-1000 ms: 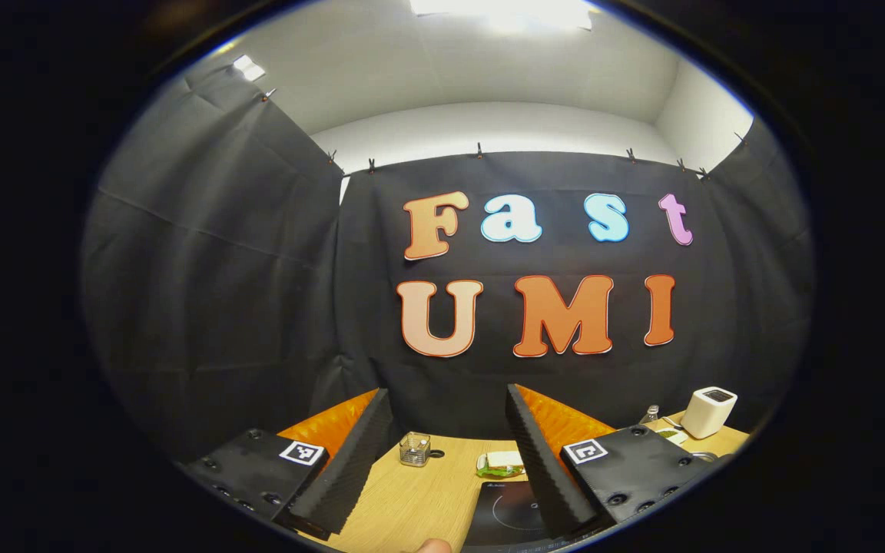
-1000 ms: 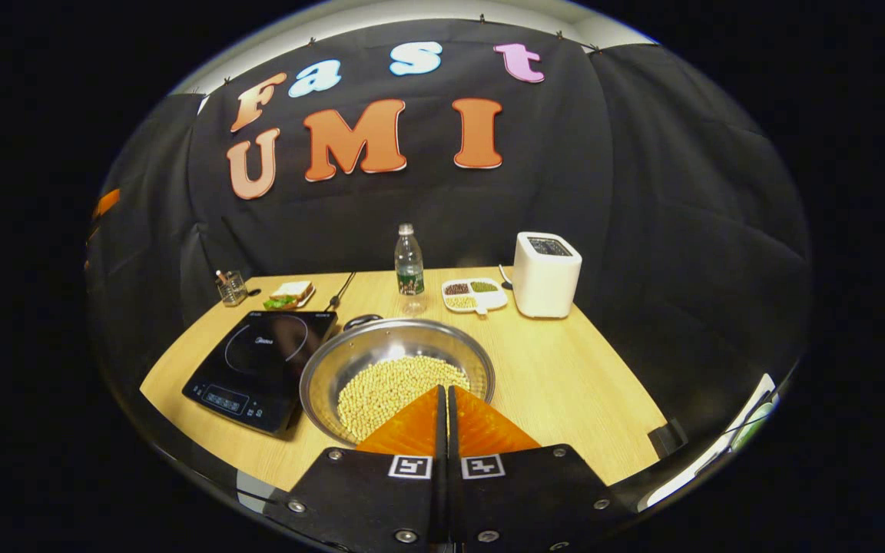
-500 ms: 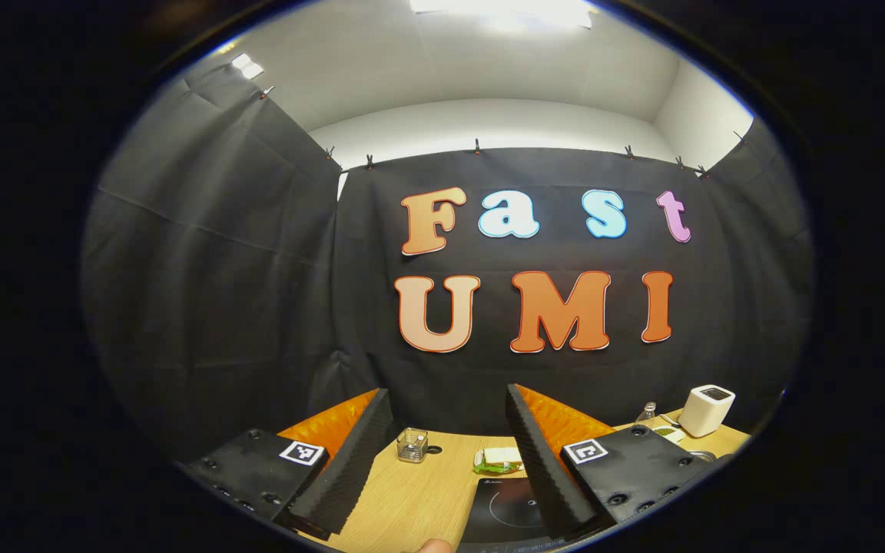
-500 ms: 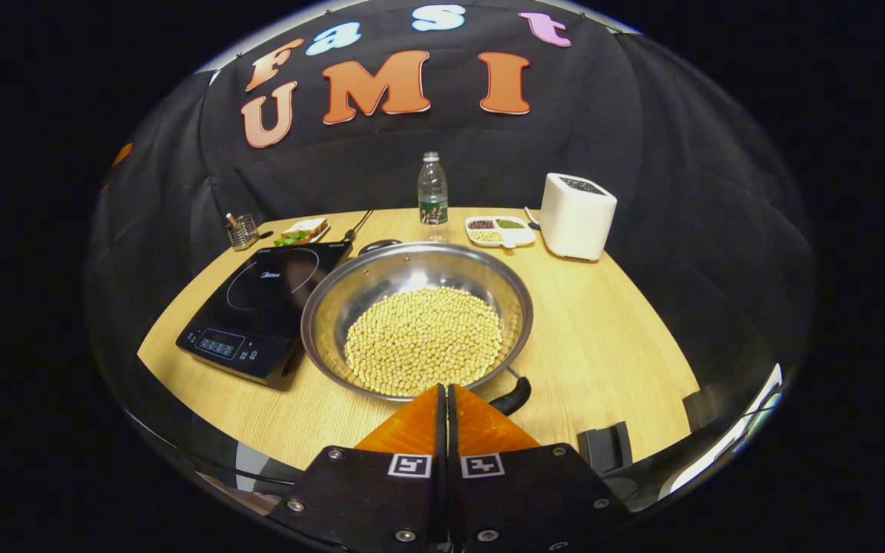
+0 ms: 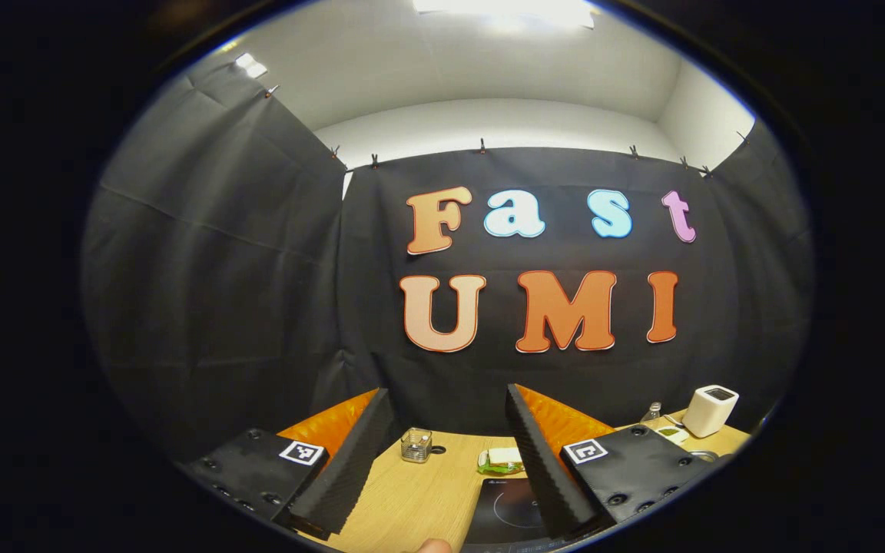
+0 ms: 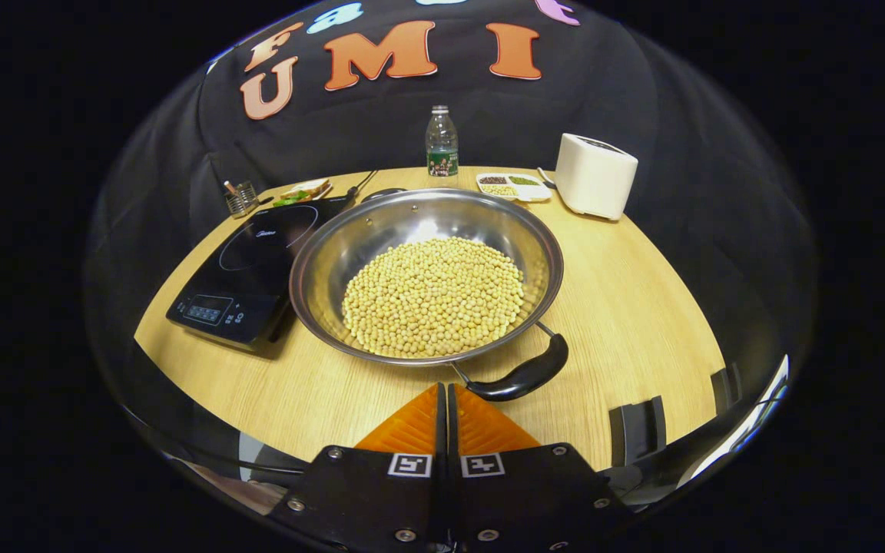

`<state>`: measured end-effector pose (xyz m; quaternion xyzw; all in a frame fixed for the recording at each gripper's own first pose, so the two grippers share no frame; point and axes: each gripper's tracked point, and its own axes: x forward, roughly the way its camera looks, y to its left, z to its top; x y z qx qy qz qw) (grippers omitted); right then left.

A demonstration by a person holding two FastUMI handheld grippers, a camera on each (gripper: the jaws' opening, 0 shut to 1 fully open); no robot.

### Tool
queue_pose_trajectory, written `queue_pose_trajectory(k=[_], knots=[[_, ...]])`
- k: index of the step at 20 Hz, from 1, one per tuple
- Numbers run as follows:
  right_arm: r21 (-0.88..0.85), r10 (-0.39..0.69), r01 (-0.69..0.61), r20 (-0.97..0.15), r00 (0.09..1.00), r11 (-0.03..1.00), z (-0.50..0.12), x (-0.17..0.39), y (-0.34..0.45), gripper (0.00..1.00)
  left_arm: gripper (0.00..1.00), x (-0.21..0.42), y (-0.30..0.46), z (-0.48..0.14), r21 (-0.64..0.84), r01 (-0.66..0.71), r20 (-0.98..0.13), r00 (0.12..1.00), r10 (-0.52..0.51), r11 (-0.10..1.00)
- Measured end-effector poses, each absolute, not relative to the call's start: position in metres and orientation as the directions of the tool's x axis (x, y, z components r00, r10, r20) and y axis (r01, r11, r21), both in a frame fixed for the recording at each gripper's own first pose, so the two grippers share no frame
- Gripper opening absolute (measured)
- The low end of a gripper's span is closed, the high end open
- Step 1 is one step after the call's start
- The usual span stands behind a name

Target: First push the handle of the pot to place it horizontally, then grasp the pot with both hands and set it on the induction cooktop.

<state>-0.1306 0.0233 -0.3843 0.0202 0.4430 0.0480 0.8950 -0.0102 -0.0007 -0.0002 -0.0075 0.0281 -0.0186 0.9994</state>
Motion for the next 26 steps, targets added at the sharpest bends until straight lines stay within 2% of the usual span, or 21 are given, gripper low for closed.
queue_pose_trajectory(k=[26], knots=[[0.086,0.018,0.078,-0.777,0.629,0.993,-0.385,-0.093,-0.027,0.0,0.98,0.009,-0.014,-0.012,-0.014,0.032,-0.076,0.997,-0.033,0.999]])
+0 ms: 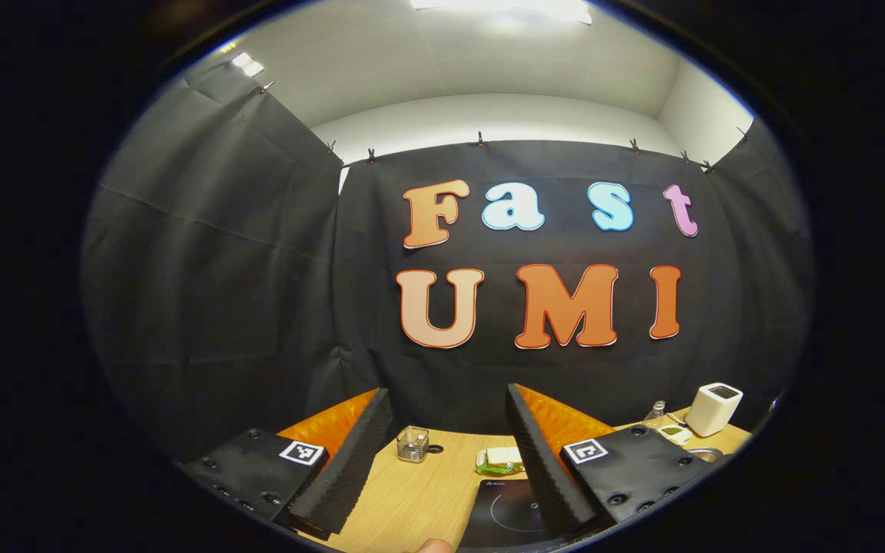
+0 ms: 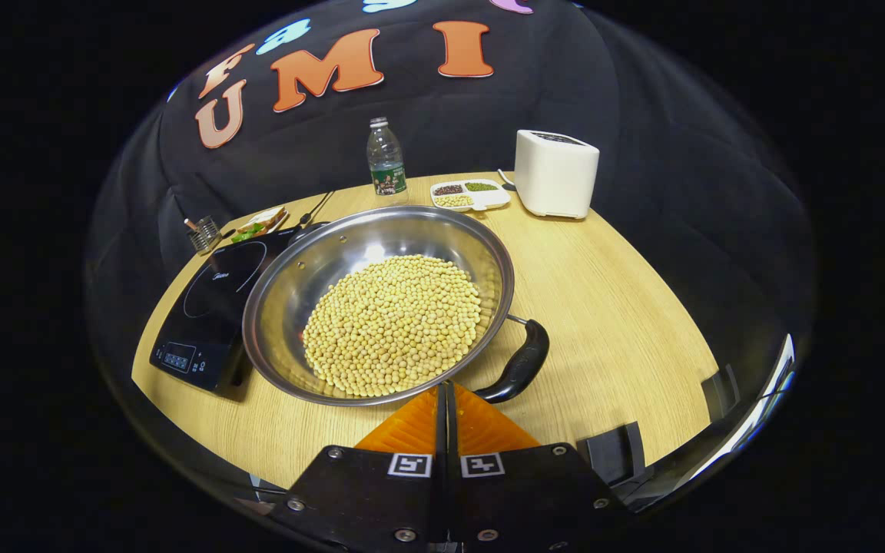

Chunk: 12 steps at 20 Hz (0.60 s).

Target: First push the handle of the pot to place it horizontally, then grasp the pot with both hands and set it on the induction cooktop.

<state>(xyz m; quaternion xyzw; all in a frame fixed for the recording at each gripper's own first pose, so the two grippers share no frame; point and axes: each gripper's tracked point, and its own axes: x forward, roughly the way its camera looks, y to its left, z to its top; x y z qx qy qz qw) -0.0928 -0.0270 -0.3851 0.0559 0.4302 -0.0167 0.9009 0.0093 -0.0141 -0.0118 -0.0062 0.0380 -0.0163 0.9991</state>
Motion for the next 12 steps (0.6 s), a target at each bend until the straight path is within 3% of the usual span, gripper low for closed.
queue_pose_trajectory(k=[12], knots=[[0.052,-0.047,0.136,-0.767,0.64,0.989,-0.388,-0.066,-0.061,0.0,0.99,0.021,-0.031,-0.019,0.008,0.043,-0.081,0.996,-0.042,0.999]])
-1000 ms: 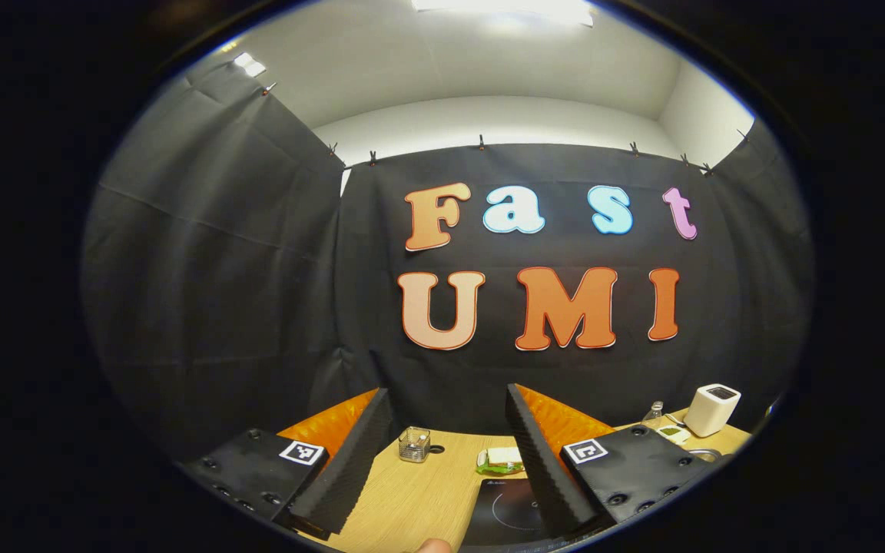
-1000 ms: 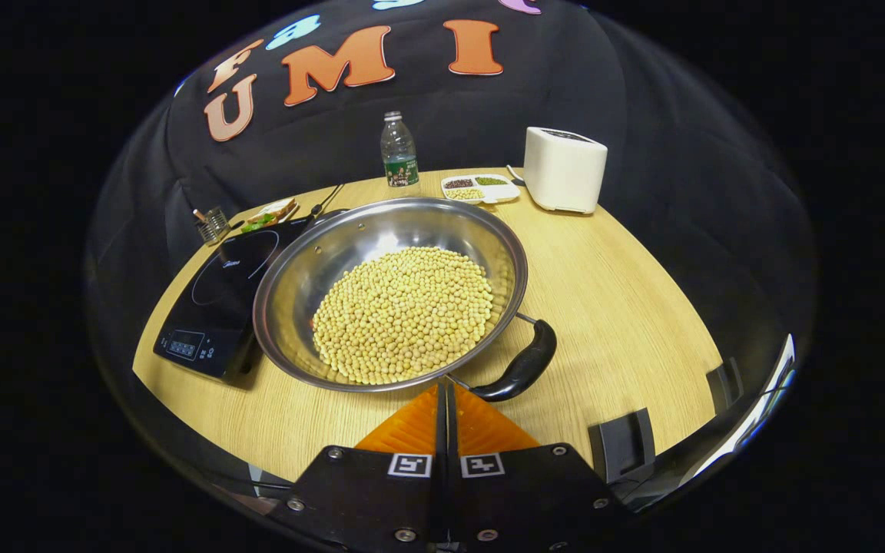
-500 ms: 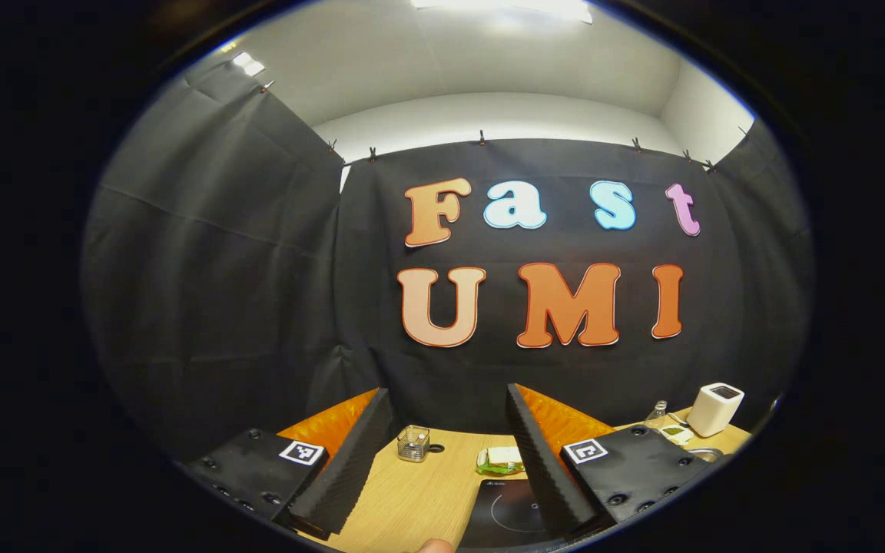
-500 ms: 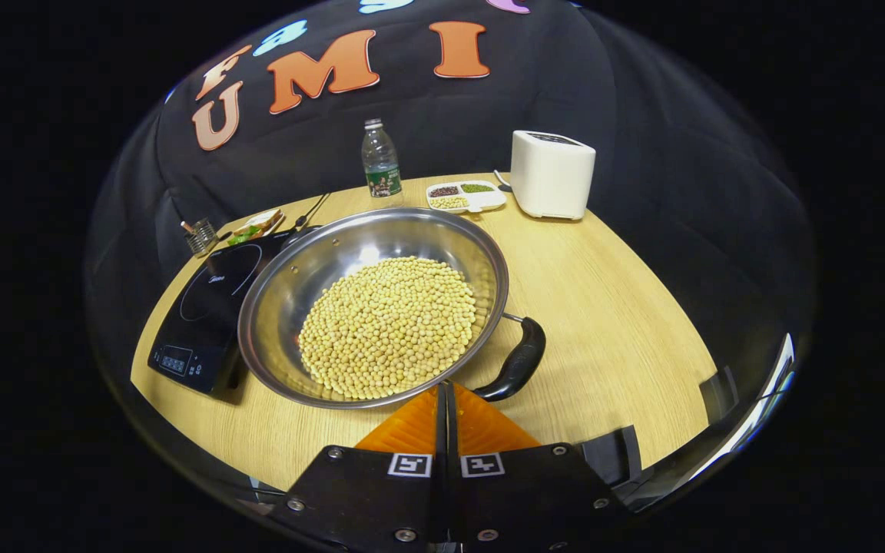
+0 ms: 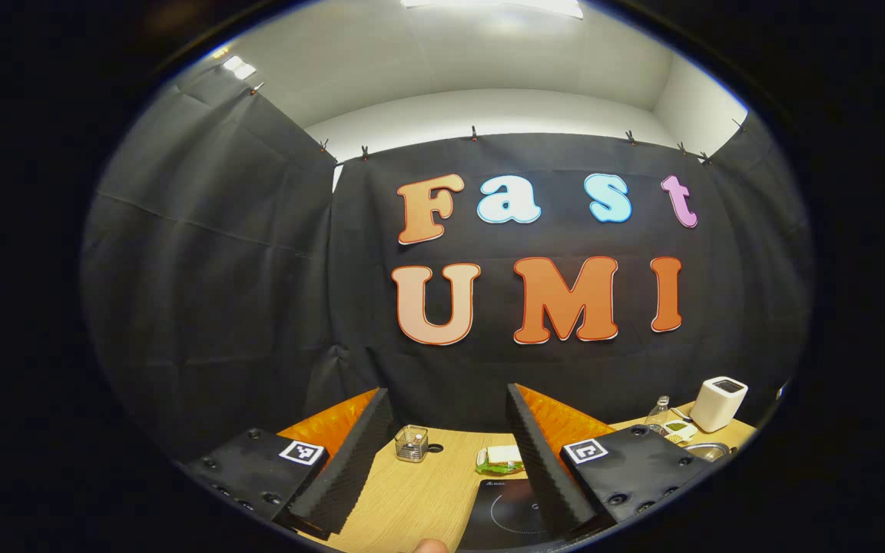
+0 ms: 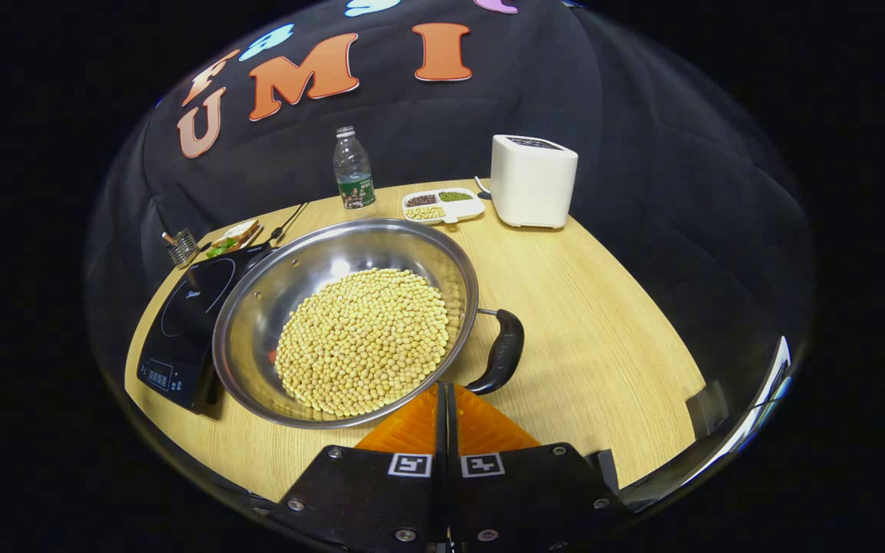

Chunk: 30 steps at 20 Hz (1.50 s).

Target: First push the handle of the pot to place it horizontally, then grasp the pot with both hands and set it on the induction cooktop.

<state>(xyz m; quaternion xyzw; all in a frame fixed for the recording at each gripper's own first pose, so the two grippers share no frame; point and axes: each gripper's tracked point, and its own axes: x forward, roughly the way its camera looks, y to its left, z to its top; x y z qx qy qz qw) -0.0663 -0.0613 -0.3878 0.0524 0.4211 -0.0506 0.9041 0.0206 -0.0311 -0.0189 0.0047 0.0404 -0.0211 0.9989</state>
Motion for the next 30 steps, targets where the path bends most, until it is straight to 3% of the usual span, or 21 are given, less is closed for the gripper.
queue_pose_trajectory(k=[15,30], knots=[[0.004,-0.121,0.182,-0.734,0.669,0.983,-0.398,-0.018,-0.092,0.0,0.99,0.039,-0.044,-0.045,-0.01,0.039,-0.142,0.989,-0.04,0.999],[0.004,-0.122,0.182,-0.728,0.675,0.983,-0.402,0.008,-0.102,0.0,0.98,0.045,-0.083,-0.083,0.037,0.074,-0.177,0.982,-0.066,0.997]])
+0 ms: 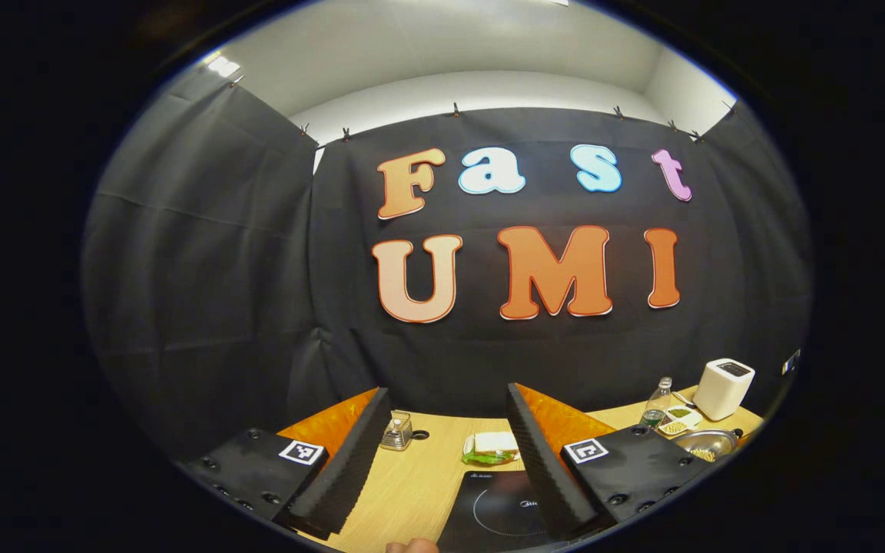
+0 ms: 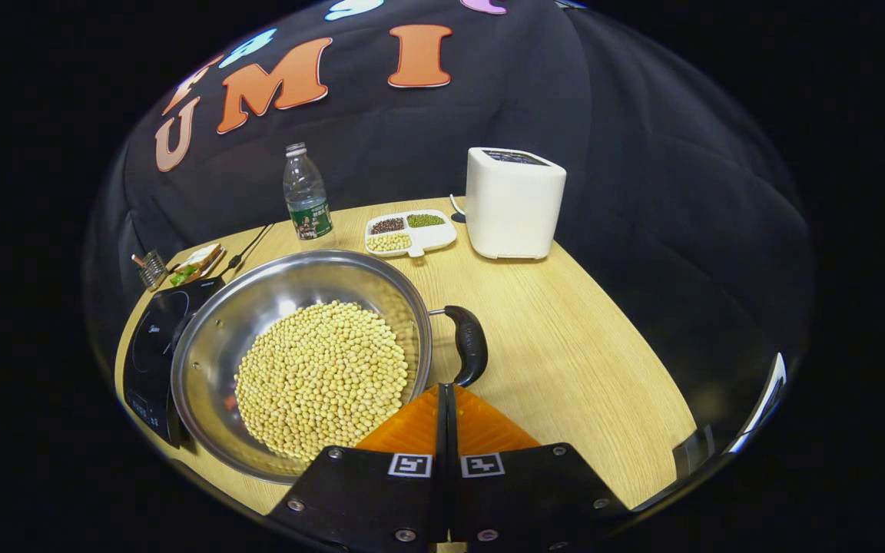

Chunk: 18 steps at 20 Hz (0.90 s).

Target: First push the handle of the pot to place it horizontally, then grasp the pot with both hands and set it on the induction cooktop.

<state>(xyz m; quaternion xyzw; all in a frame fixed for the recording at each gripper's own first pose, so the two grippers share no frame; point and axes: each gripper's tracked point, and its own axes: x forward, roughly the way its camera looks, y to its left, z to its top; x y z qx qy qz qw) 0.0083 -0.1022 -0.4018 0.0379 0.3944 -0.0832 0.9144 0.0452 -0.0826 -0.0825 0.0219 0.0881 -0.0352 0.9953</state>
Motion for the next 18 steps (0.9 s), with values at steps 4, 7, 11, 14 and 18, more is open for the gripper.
queue_pose_trajectory(k=[4,7,11,14,18], knots=[[-0.006,-0.131,0.183,-0.722,0.68,0.983,-0.402,0.015,-0.104,0.0,0.99,0.037,-0.107,-0.102,0.022,0.104,-0.199,0.975,-0.098,0.994],[-0.011,-0.136,0.185,-0.722,0.678,0.983,-0.402,0.018,-0.106,0.0,0.98,0.033,-0.128,-0.118,0.022,0.126,-0.209,0.971,-0.119,0.992],[-0.006,-0.14,0.193,-0.714,0.686,0.981,-0.397,0.018,-0.107,0.0,0.98,0.028,-0.16,-0.142,-0.025,0.154,-0.234,0.96,-0.155,0.988],[-0.006,-0.139,0.187,-0.688,0.713,0.982,-0.384,0.018,-0.108,0.0,0.99,0.028,-0.18,-0.159,-0.045,0.158,-0.25,0.954,-0.164,0.986],[0.004,-0.137,0.182,-0.645,0.752,0.983,-0.371,0.024,-0.108,0.01,0.99,0.019,-0.218,-0.194,-0.087,0.195,-0.303,0.929,-0.213,0.977]])
